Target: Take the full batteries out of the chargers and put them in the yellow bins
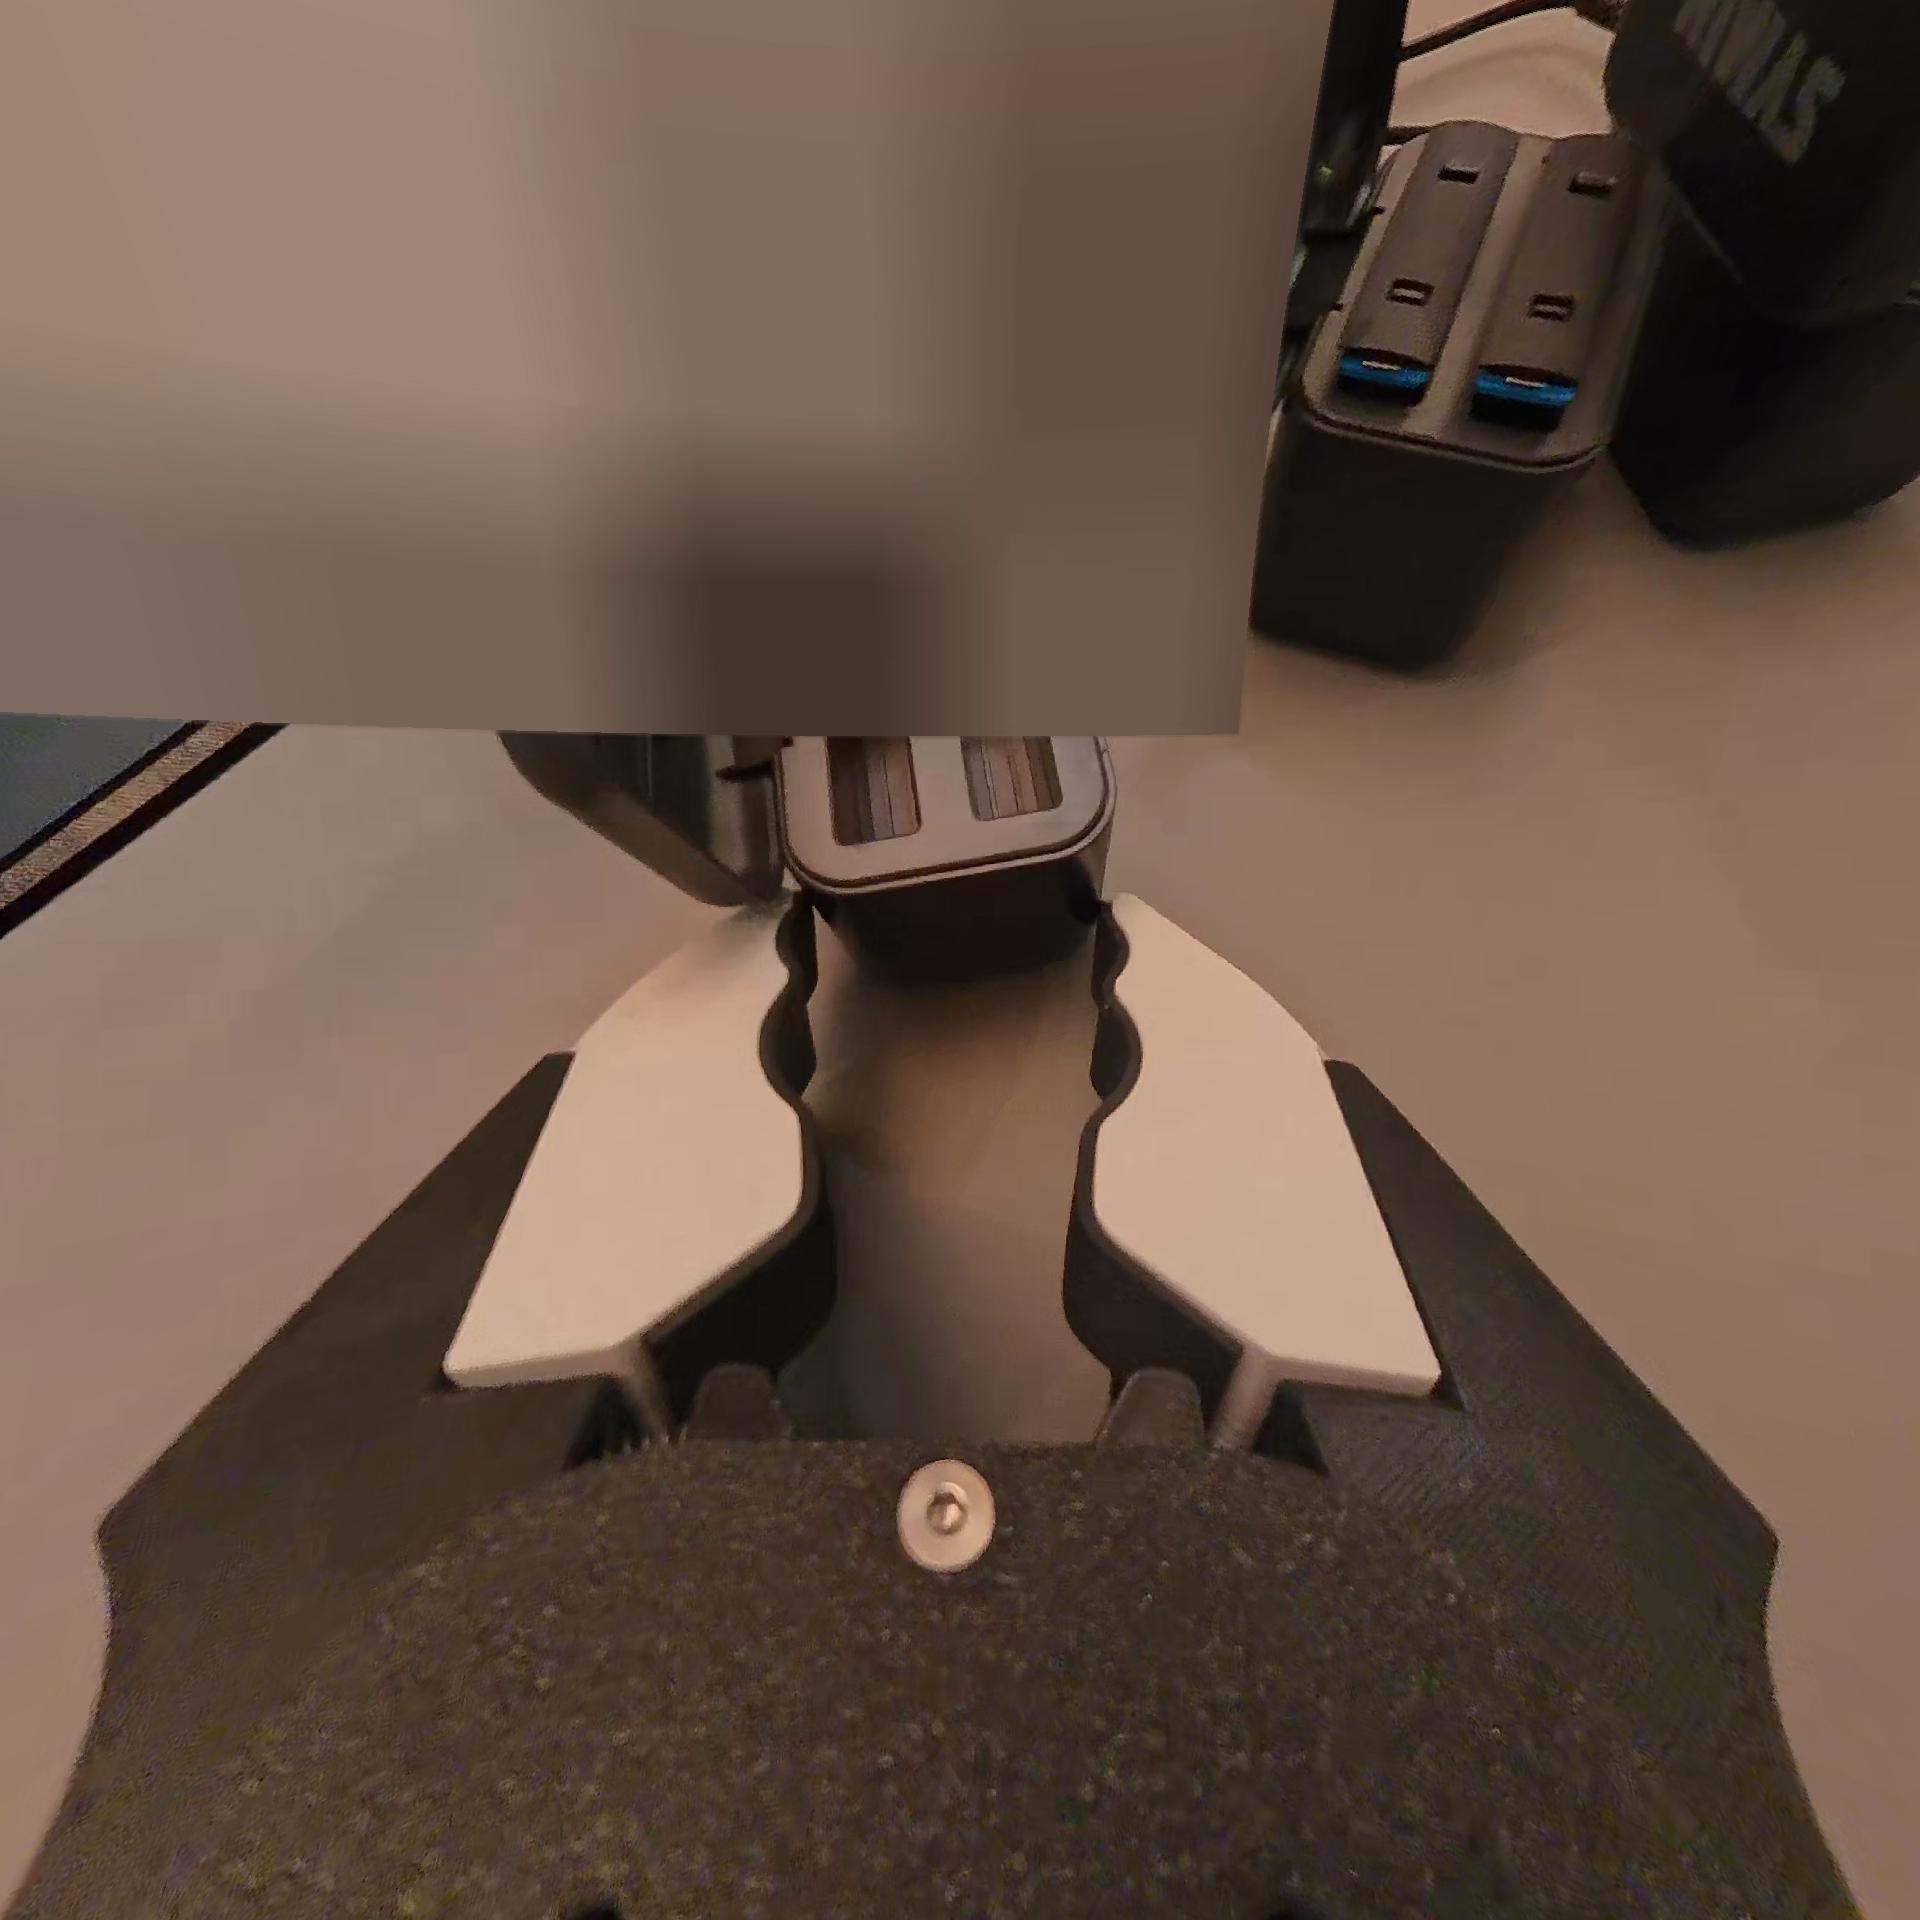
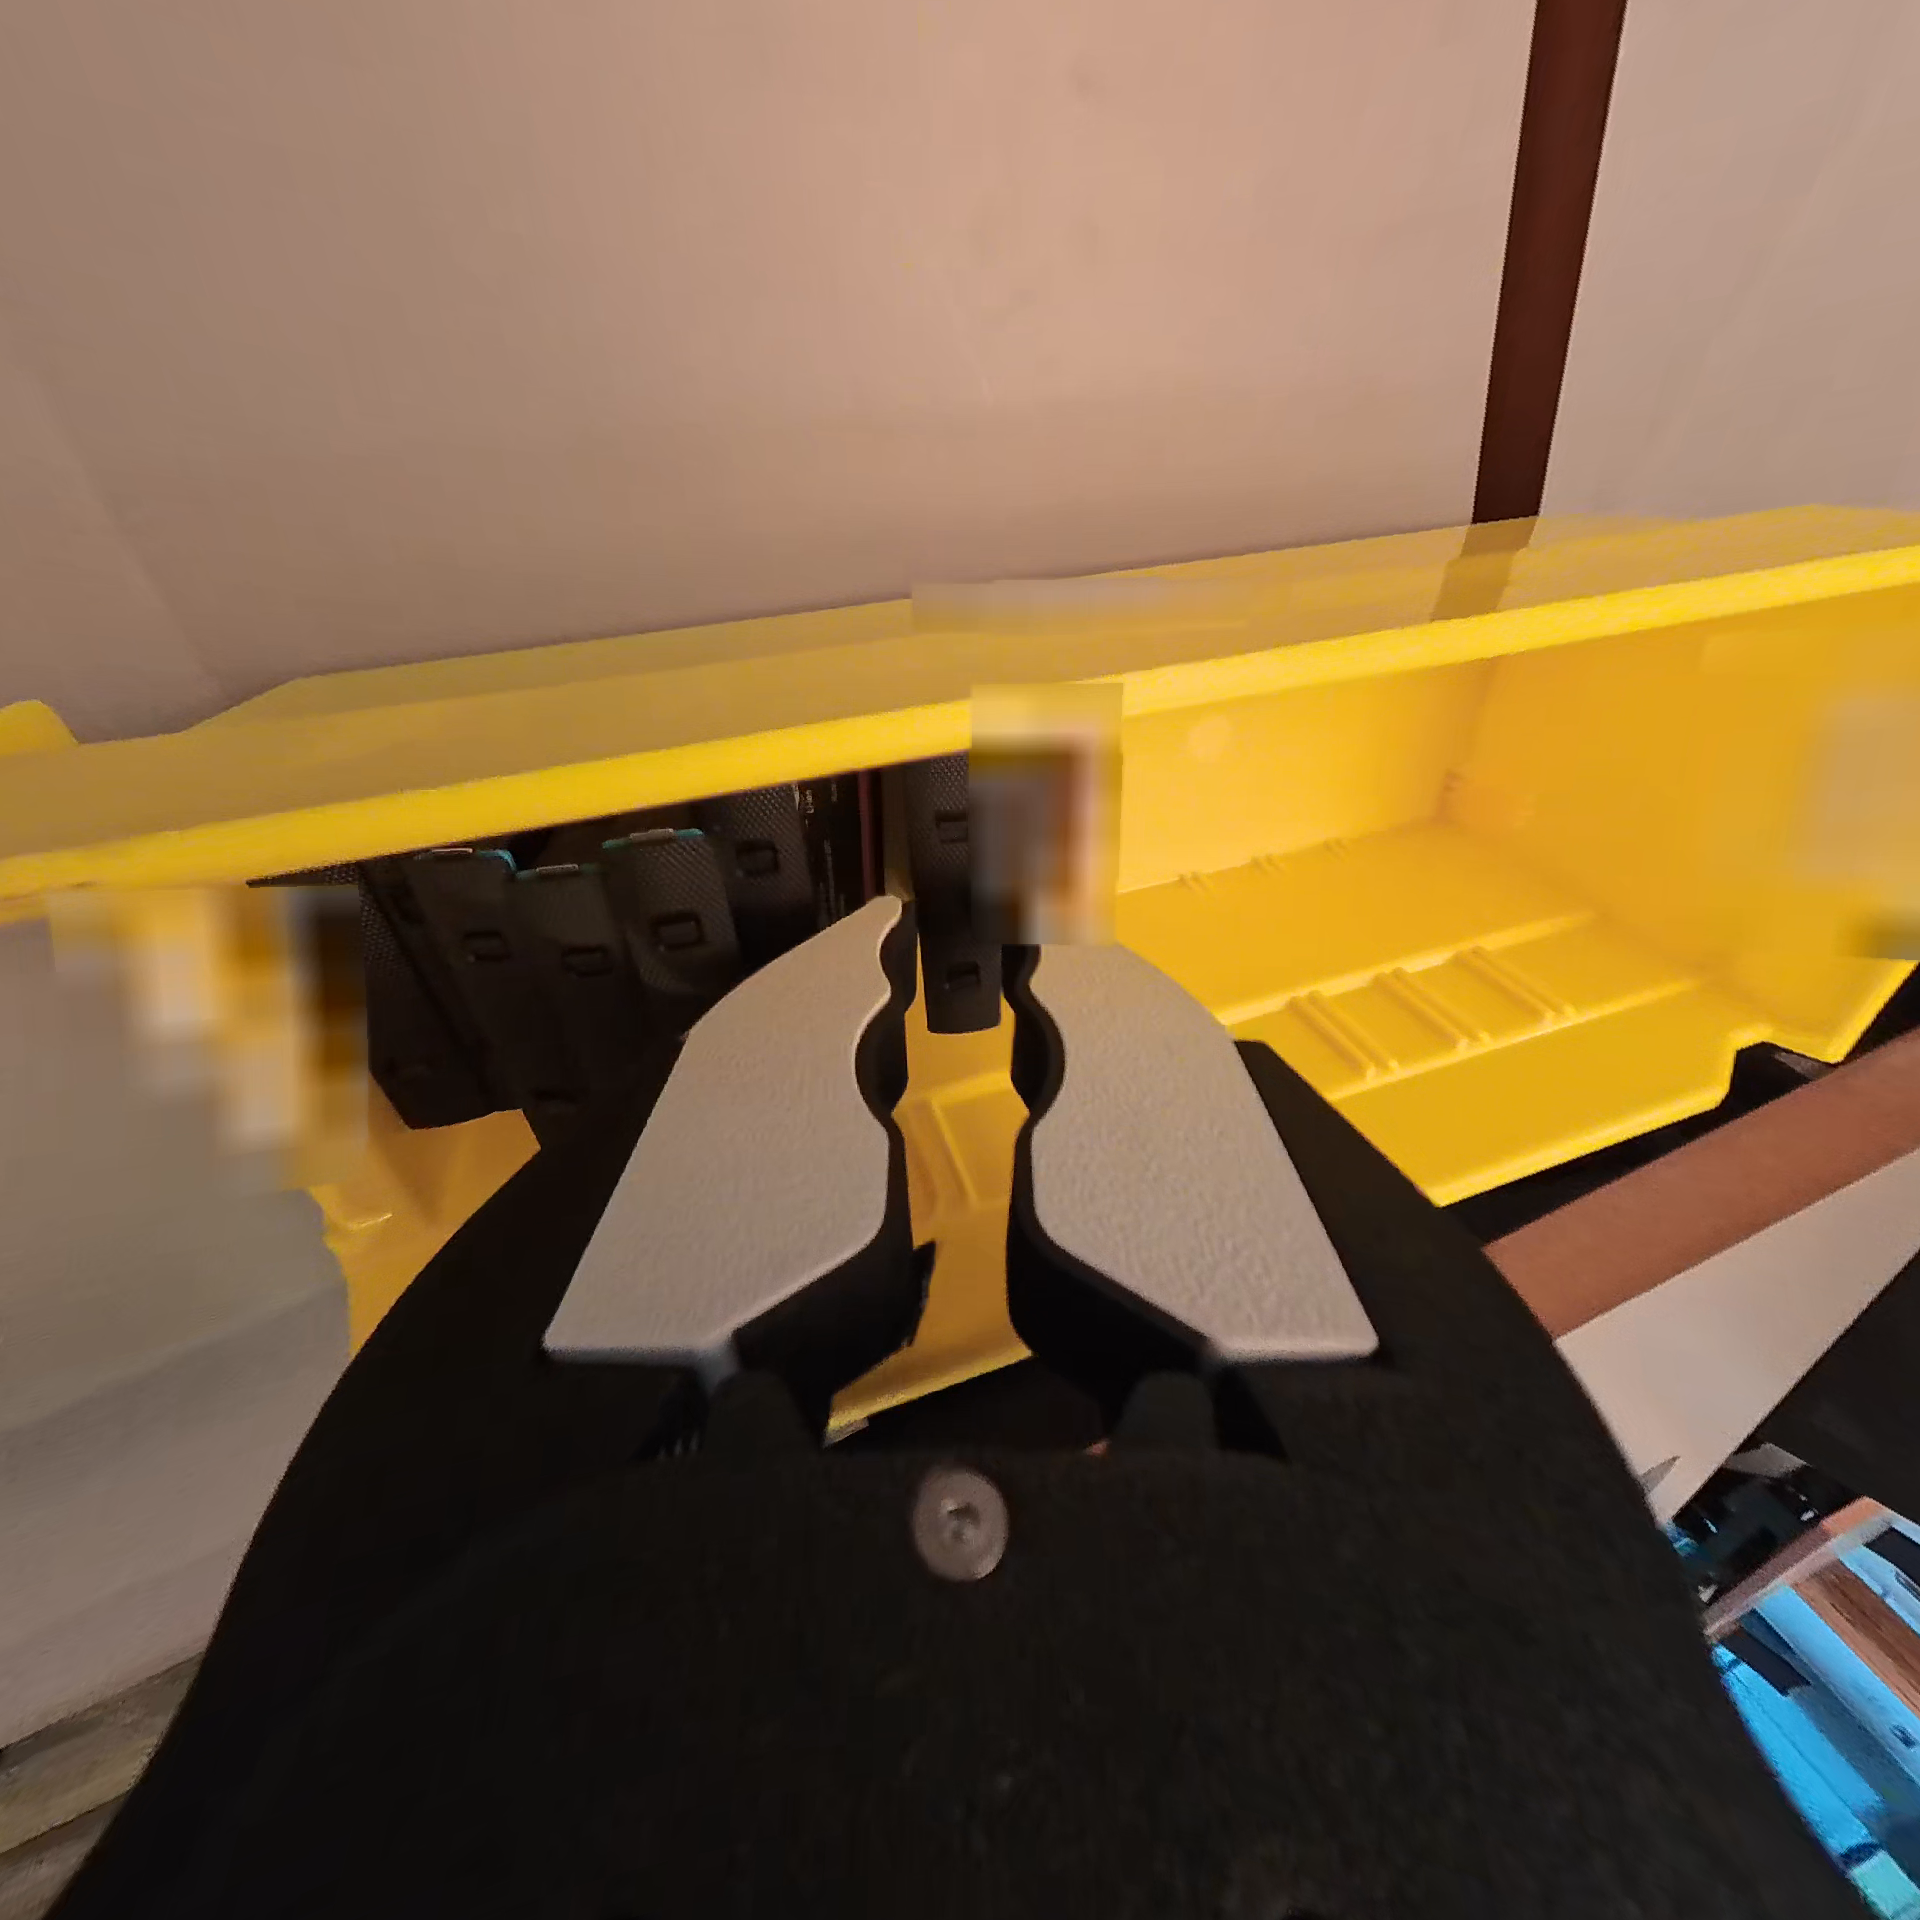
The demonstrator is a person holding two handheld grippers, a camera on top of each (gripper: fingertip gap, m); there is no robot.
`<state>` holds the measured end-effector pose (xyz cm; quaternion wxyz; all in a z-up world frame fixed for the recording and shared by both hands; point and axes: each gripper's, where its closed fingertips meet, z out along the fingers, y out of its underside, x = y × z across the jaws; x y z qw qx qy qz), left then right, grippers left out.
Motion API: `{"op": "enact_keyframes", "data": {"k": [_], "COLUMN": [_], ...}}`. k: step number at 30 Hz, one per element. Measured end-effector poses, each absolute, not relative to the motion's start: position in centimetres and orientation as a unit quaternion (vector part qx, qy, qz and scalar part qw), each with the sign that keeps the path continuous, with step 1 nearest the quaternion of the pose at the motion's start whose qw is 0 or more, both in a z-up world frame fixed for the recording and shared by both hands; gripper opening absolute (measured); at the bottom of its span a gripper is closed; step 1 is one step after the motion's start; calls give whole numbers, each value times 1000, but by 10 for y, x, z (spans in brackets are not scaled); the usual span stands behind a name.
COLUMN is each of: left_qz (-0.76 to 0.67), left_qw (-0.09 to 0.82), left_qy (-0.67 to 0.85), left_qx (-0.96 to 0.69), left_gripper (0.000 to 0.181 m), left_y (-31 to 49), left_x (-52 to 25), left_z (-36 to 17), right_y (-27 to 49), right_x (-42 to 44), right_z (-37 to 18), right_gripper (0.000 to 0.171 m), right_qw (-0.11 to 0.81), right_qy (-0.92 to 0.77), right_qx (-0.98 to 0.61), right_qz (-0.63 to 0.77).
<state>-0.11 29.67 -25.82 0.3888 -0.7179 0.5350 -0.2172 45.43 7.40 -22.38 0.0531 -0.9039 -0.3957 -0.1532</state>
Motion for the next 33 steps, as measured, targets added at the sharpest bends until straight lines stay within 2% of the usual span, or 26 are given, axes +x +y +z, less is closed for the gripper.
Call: {"op": "enact_keyframes", "data": {"k": [5, 14, 19, 24, 28, 31, 33], "left_qz": [-209, -186, -180, -196, -242, -295, -281], "left_qw": [391, 406, 414, 454, 440, 372, 354], "left_qy": [526, 463, 421, 446, 505, 557, 588], "left_qx": [-726, -766, -787, -746, -703, -681, -671], "left_gripper": [48, 42, 40, 39, 47, 68, 76], "left_y": [310, 360, 368, 344, 297, 253, 242], "left_x": [-6, -24, -34, -27, 9, 47, 64], "left_z": [-258, -254, -251, -224, -215, -230, -246], "right_y": [75, 81, 76, 80, 93, 111, 128], "right_x": [455, 405, 359, 316, 276, 241, 216], "right_z": [-202, -125, -118, -127, -131, -133, -134], "right_gripper": [23, 24, 24, 24, 25, 27, 27], "right_qw": [91, 263, 311, 337, 352, 364, 370], "right_qy": [-377, -359, -385, -409, -437, -455, -463], "right_qx": [-908, -878, -852, -836, -817, -804, -798], "right_qz": [-160, -176, -170, -145, -129, -117, -109]}}
